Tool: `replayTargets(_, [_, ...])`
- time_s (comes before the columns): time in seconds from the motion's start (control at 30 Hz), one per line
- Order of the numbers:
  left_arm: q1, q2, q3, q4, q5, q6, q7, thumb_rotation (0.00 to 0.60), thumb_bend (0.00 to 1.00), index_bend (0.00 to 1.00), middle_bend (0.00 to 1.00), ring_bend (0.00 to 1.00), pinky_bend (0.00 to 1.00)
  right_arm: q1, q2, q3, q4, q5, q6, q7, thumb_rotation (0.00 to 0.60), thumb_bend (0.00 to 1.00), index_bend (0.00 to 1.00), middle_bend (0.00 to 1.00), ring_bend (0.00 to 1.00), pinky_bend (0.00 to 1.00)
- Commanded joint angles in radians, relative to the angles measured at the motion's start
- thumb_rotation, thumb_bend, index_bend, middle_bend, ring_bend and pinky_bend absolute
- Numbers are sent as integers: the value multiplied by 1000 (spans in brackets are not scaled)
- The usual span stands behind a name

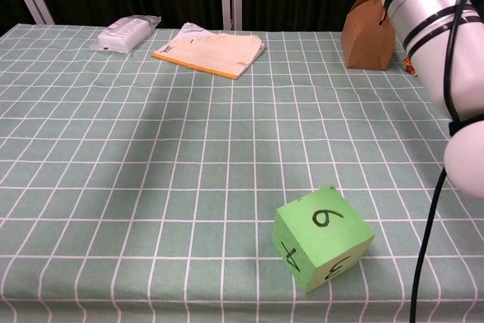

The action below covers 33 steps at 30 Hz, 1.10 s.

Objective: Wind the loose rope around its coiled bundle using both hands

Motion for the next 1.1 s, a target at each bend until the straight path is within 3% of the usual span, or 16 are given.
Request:
replayTargets(0.03, [40, -9, 32, -100, 136, 89, 27, 600, 498, 833, 362, 260, 341, 29, -21, 29, 20, 38, -45, -24, 600, 743, 831, 631, 620, 792])
replayTargets(0.27, [79, -55, 88, -193, 387, 204, 109, 600, 498, 831, 357, 259, 341, 80, -44, 71, 82, 111, -147, -81, 600, 737, 826, 626, 619, 788])
replayTargets(0.4, [80, -94, 114, -192, 493, 243, 178, 600, 497, 831, 350, 258, 341, 109, -64, 76, 123, 131, -191, -114, 600, 731, 825, 625, 619, 787])
replayTargets(0.7, [52, -205, 71, -146, 652, 321, 225, 600, 497, 830, 325, 236, 340, 192, -94, 78, 175, 144, -290, -191, 600, 735, 825, 626, 619, 786])
replayTargets(0.9, [16, -216, 10, -180, 611, 293, 227, 600, 498, 830, 325, 236, 339, 216, -116, 33, 192, 105, -304, -230, 600, 740, 825, 625, 619, 786])
replayTargets(1.1, [-36, -216, -69, -265, 436, 238, 205, 600, 498, 831, 324, 236, 339, 233, -129, -5, 213, 71, -322, -243, 600, 738, 825, 625, 619, 786])
